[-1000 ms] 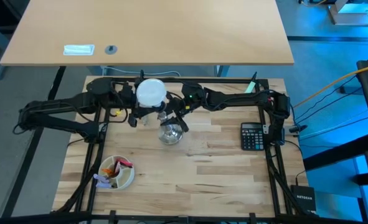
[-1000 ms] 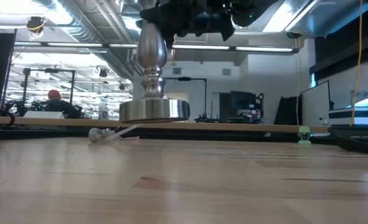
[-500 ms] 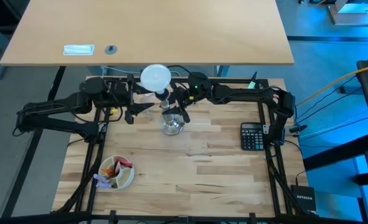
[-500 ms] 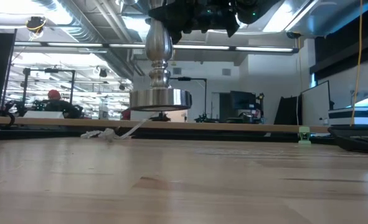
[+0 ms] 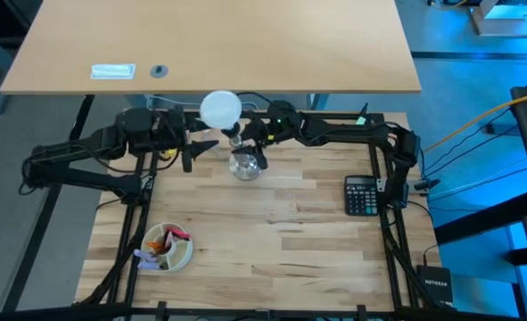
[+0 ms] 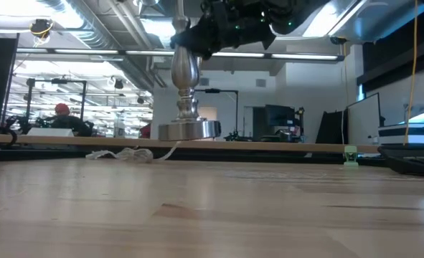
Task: Screw lightbulb
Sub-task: Insert the white lightbulb on the silver lamp
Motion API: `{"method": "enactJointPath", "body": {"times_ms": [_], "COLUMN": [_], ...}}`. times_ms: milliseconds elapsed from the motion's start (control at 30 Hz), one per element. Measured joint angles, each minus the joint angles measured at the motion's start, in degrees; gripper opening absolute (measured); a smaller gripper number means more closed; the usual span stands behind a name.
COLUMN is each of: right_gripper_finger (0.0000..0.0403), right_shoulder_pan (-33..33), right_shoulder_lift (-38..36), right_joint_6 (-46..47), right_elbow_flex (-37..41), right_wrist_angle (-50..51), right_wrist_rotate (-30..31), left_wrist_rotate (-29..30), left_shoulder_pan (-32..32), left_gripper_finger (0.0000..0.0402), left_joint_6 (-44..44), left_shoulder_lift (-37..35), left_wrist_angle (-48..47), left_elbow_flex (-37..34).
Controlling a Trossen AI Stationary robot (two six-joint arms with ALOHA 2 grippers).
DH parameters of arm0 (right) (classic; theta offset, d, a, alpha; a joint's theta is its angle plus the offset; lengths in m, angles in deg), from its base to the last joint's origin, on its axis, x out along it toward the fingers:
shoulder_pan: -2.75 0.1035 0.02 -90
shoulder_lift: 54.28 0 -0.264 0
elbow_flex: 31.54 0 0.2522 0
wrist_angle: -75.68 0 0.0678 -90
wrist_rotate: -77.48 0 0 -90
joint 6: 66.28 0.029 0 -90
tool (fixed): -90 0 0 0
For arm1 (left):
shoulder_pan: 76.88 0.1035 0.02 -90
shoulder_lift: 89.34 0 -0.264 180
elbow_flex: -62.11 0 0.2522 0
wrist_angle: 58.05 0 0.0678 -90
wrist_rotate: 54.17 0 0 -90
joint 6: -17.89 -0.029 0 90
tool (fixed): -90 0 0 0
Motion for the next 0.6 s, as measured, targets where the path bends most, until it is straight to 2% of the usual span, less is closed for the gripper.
{"method": "enactJointPath", "body": {"times_ms": [133, 367, 467, 600], "right_gripper_finger": [0.014, 0.014, 0.014, 0.014], "right_shoulder_pan": [0.02, 0.09, 0.09, 0.09], "right_shoulder_lift": [1.55, 1.88, 1.92, 1.93], "right_joint_6": [1.32, 1.8, 1.65, 1.75], "right_elbow_flex": [0.0, 0.02, 0.02, 0.02], "right_wrist_angle": [-3.5, -7.5, -7.71, -7.45], "right_wrist_rotate": [2.17, 5.25, 6.3, 6.3], "left_wrist_rotate": [6.54, 29.74, 37.08, 46.26], "left_shoulder_pan": [-3.58, -12.17, -15.87, -19.22], "left_gripper_finger": [0.0235, 0.0235, 0.0235, 0.0235], "left_joint_6": [2.14, 5.11, 3.14, -6.18], "left_shoulder_lift": [0.54, 1.93, 4.84, 10.62], "left_wrist_angle": [-0.95, 1.07, 6.88, 19.61], "left_elbow_flex": [0.0, 0.0, 0.0, 0.47]}}
